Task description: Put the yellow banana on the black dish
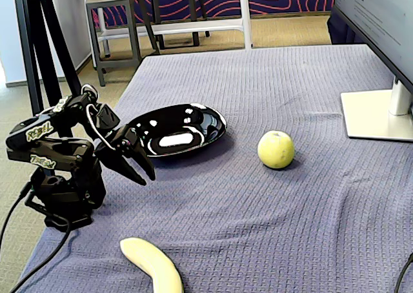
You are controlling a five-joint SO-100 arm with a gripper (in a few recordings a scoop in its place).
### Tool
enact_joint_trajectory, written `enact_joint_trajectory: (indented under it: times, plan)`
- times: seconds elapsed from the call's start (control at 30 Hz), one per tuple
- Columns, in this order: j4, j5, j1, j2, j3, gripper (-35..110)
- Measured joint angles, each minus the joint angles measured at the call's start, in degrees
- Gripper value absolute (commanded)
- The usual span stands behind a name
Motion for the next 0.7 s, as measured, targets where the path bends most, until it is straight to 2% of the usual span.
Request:
enact_joint_trajectory:
  times: [0.5,0.6,0.7]
  plan:
    - [1.67,0.0,-0.44,-1.32,-2.29,4]
    - [1.67,0.62,-0.44,-3.08,-4.66,7]
    - [1.67,-1.58,-1.49,-6.5,-8.09,4]
